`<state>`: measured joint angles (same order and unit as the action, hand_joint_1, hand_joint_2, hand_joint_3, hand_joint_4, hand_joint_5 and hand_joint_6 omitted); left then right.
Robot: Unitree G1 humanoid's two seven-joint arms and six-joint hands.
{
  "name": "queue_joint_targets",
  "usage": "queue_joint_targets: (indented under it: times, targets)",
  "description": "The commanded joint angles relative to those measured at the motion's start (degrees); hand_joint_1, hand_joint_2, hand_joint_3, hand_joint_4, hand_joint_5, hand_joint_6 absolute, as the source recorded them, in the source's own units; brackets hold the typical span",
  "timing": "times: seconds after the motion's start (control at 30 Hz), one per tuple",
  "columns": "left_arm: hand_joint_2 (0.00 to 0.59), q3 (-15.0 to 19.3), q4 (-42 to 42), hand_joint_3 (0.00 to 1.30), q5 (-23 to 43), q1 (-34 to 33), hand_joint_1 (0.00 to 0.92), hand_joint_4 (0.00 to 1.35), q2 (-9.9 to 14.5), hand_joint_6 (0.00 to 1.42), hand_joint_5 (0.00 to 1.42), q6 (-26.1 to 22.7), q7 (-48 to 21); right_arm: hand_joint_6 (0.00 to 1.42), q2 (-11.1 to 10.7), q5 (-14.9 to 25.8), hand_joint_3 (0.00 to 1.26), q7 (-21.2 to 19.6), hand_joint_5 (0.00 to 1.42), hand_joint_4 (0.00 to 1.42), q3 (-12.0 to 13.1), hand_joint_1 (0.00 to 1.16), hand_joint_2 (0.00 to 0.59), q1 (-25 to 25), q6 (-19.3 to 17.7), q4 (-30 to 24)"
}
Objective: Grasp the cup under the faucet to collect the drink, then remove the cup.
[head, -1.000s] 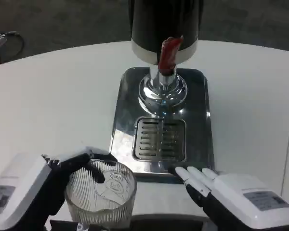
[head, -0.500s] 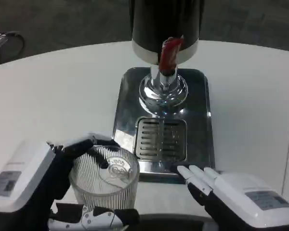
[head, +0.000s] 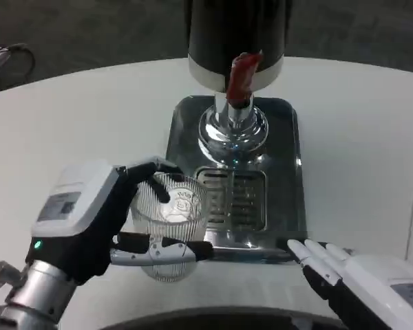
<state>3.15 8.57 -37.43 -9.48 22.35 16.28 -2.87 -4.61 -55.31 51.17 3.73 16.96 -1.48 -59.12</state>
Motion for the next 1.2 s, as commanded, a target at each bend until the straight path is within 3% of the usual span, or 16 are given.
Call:
queue_joint_targets:
  times: [0.03, 0.3, 0.57, 0.93, 1.2]
  targets:
    - [0.000, -2.13, -4.15, 1.04, -2.40, -4.48, 0.493, 1.13, 0.56, 1.42, 1.37, -1.16, 3.42, 0.00, 1.10, 1.84, 0.02, 0.42, 0.00, 0.00, 2.32, 0.24, 0.459, 1.05, -2.35, -0.88]
    - [0.000, -7.06, -14.32, 1.04, -5.16, -14.17, 0.493, 1.13, 0.24, 1.42, 1.37, -3.71, 7.11, 0.00, 2.33, 4.30, 0.03, 1.25, 0.00, 0.00, 5.73, 0.24, 0.459, 1.42, -4.69, -0.88]
    - [0.001, -12.09, -24.77, 1.04, -7.14, -23.08, 0.490, 1.13, -0.42, 1.42, 1.37, -5.70, 11.61, 0.00, 2.93, 5.71, 0.03, 3.08, 0.00, 0.00, 8.02, 0.24, 0.459, 1.45, -3.99, -0.88]
    - [0.014, -18.18, -37.16, 1.04, -8.42, -34.20, 0.480, 1.13, -4.53, 1.42, 1.36, -8.34, 17.95, 0.00, 2.93, 8.87, 0.03, 3.09, 0.00, 0.00, 12.53, 0.24, 0.459, 3.33, -6.85, -0.88]
    - [0.018, -22.23, -41.05, 1.04, -8.48, -37.30, 0.470, 1.10, -6.33, 1.42, 1.34, -7.82, 20.70, 0.00, 3.54, 10.88, 0.03, 3.33, 0.00, 0.00, 15.10, 0.24, 0.459, 4.27, -8.21, -0.88]
